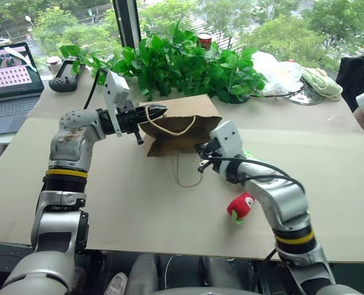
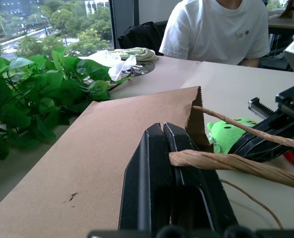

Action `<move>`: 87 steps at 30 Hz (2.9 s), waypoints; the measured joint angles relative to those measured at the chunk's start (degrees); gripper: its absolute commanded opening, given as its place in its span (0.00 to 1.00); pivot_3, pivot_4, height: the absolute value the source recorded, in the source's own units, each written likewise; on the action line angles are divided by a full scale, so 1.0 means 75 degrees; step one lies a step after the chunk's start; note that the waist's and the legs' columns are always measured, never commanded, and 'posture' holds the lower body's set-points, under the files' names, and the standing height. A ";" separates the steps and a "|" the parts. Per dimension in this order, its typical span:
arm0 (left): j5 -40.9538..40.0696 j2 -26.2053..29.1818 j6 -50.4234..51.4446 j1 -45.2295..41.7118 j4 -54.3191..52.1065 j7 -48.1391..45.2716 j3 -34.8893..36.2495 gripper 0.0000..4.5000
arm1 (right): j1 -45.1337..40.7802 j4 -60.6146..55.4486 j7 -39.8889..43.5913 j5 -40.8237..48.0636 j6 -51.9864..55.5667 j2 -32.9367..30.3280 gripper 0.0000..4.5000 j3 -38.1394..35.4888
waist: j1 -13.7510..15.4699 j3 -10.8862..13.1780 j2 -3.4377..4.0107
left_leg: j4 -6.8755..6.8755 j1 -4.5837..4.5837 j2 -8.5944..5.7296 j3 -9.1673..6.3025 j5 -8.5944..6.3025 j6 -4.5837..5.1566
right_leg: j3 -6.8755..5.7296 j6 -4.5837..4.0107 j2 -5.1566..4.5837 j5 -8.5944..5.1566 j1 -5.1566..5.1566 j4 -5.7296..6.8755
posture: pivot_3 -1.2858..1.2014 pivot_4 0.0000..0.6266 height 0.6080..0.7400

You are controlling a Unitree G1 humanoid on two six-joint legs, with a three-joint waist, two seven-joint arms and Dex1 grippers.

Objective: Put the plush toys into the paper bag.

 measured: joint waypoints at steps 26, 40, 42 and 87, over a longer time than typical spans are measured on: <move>-0.0285 -0.0225 0.0544 -0.0014 -0.0020 0.0399 0.0191 0.00 | 0.0385 0.1275 0.0232 -0.0467 0.0809 -0.2142 0.82 0.0198 | -0.0009 0.0000 0.0000 | -0.0003 0.0003 -0.0004 0.0000 0.0000 0.0000 | 0.0005 -0.0001 0.0000 -0.0002 0.0001 -0.0005 | 0.52 0.24 0.79; -0.0499 -0.0367 0.0850 -0.0254 -0.0042 0.0770 0.0325 0.00 | 0.0414 0.1256 0.0219 -0.0620 0.0648 -0.2118 0.38 0.0244 | -0.0012 0.0000 0.0000 | -0.0004 0.0003 -0.0004 0.0000 0.0000 0.0000 | 0.0004 -0.0001 0.0000 -0.0002 0.0001 -0.0005 | 0.52 0.24 0.79; -0.0535 -0.0374 0.0871 -0.0254 -0.0042 0.0812 0.0326 0.00 | 0.0416 0.1171 0.0241 -0.0545 0.0658 -0.2097 0.38 0.0030 | -0.0009 0.0000 0.0000 | -0.0003 0.0003 -0.0004 0.0000 0.0000 0.0000 | 0.0004 -0.0001 0.0000 -0.0002 0.0000 -0.0005 | 0.52 0.24 0.79; -0.0611 -0.0670 0.1175 -0.0287 -0.0169 0.0985 0.0332 0.00 | -0.3384 0.2698 0.0345 -0.0899 0.0248 -0.0713 0.43 0.1936 | -0.0014 0.0001 0.0002 | -0.0008 -0.0008 -0.0004 -0.0001 0.0000 0.0000 | 0.0001 -0.0003 -0.0002 -0.0001 -0.0014 -0.0001 | 0.52 0.24 0.79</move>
